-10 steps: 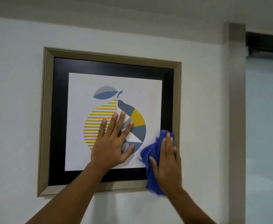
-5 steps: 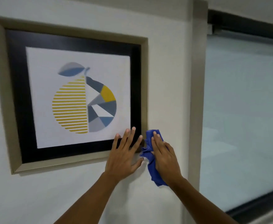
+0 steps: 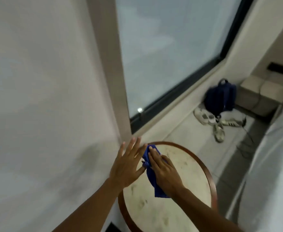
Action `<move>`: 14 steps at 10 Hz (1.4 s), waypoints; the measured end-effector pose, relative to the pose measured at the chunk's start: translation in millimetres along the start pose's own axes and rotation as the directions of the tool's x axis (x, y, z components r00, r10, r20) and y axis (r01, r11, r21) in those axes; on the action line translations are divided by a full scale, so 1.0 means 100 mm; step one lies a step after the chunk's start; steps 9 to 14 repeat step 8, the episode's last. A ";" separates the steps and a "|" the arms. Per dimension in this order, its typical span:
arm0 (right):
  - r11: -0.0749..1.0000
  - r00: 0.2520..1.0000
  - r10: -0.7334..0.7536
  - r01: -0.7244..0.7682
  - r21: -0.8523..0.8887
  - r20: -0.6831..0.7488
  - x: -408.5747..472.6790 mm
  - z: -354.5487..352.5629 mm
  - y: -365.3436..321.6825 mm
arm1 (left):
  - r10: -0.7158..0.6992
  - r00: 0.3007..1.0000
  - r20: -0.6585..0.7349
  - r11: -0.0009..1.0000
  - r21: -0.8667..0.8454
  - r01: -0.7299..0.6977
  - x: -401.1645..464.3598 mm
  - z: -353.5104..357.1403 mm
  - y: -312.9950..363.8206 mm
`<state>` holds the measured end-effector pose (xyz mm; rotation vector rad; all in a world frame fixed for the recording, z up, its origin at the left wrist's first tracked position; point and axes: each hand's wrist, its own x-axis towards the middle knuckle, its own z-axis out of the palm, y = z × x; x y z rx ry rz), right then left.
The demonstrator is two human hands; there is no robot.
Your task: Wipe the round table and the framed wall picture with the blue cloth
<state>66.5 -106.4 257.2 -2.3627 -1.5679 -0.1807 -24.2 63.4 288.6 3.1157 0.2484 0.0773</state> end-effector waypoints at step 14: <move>0.878 0.691 0.332 -0.475 0.058 0.643 -0.83 2.30 1.37 | -0.023 0.909 0.416 0.998 -0.048 0.047 0.17 3.19 1.00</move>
